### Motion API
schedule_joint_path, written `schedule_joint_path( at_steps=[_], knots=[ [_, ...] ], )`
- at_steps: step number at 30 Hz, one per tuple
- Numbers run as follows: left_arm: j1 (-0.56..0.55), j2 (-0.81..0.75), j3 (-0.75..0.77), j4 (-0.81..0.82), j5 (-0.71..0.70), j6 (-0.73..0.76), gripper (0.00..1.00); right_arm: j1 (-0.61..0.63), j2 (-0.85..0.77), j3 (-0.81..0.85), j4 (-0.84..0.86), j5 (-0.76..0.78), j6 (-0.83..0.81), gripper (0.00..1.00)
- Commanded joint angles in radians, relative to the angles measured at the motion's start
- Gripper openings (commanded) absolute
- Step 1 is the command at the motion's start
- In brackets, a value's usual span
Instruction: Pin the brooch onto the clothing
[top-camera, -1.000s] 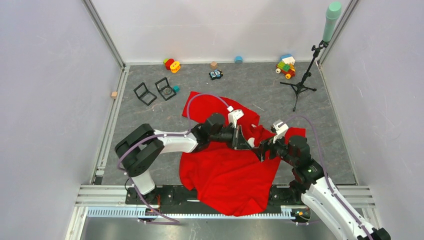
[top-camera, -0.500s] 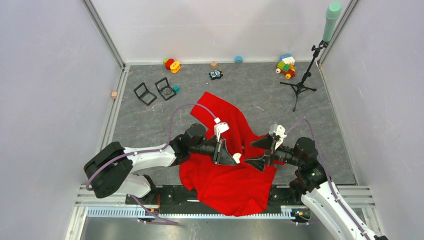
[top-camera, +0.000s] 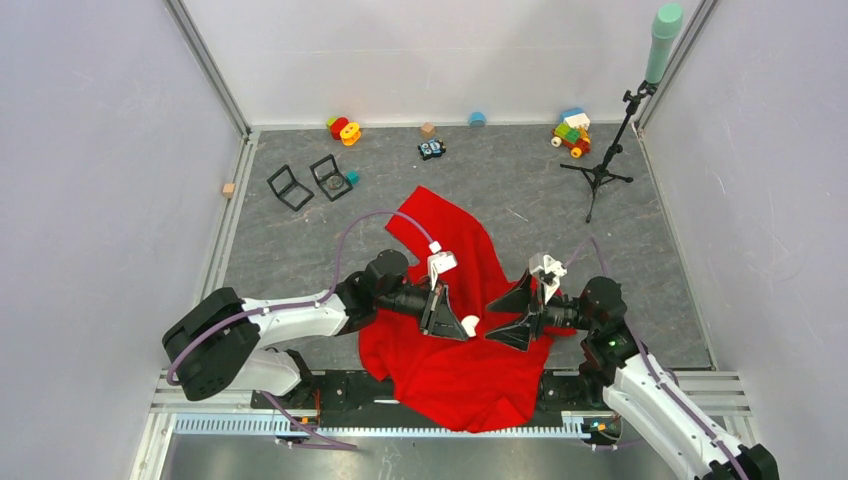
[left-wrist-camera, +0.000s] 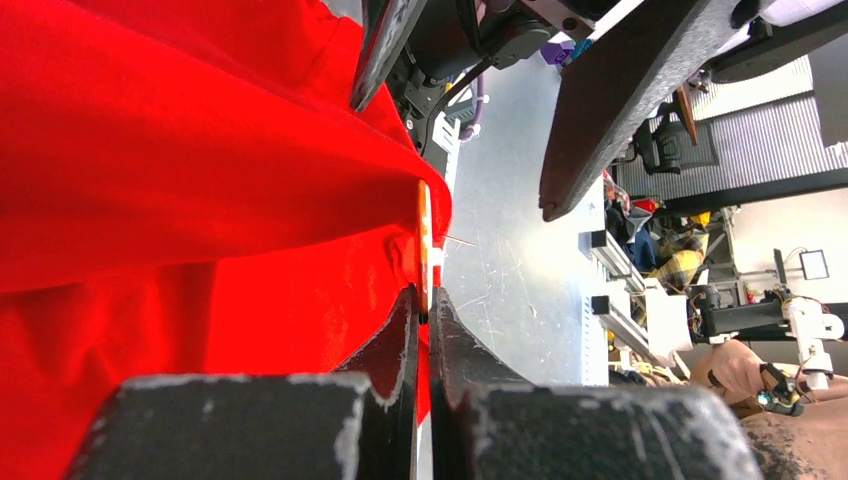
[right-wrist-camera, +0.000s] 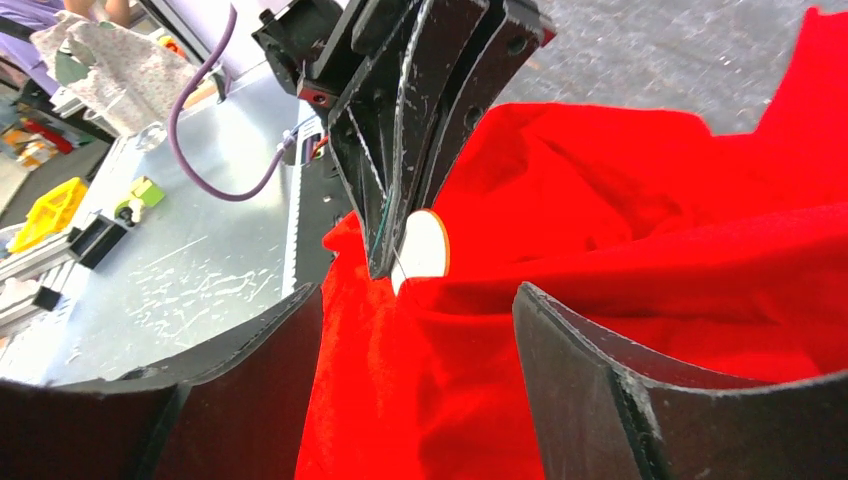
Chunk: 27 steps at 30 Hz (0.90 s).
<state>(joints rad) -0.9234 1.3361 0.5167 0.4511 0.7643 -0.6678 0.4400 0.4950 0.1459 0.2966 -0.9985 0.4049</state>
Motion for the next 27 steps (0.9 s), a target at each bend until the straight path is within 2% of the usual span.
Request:
schedule_joint_path(
  at_steps=[1,12,21,27],
  knots=[
    [-0.006,-0.023,-0.007,0.064,0.070,0.022,0.02,0.019,0.038,-0.025,0.144,-0.040,0.046,0.73],
    [-0.039,0.009,-0.006,0.084,0.087,0.008,0.02,0.117,0.147,-0.058,0.333,-0.012,0.114,0.53],
    [-0.061,0.009,0.003,0.103,0.092,-0.004,0.02,0.155,0.181,-0.080,0.392,0.013,0.133,0.40],
    [-0.081,0.010,0.011,0.098,0.102,-0.005,0.02,0.167,0.215,-0.079,0.399,0.033,0.137,0.28]
  ],
)
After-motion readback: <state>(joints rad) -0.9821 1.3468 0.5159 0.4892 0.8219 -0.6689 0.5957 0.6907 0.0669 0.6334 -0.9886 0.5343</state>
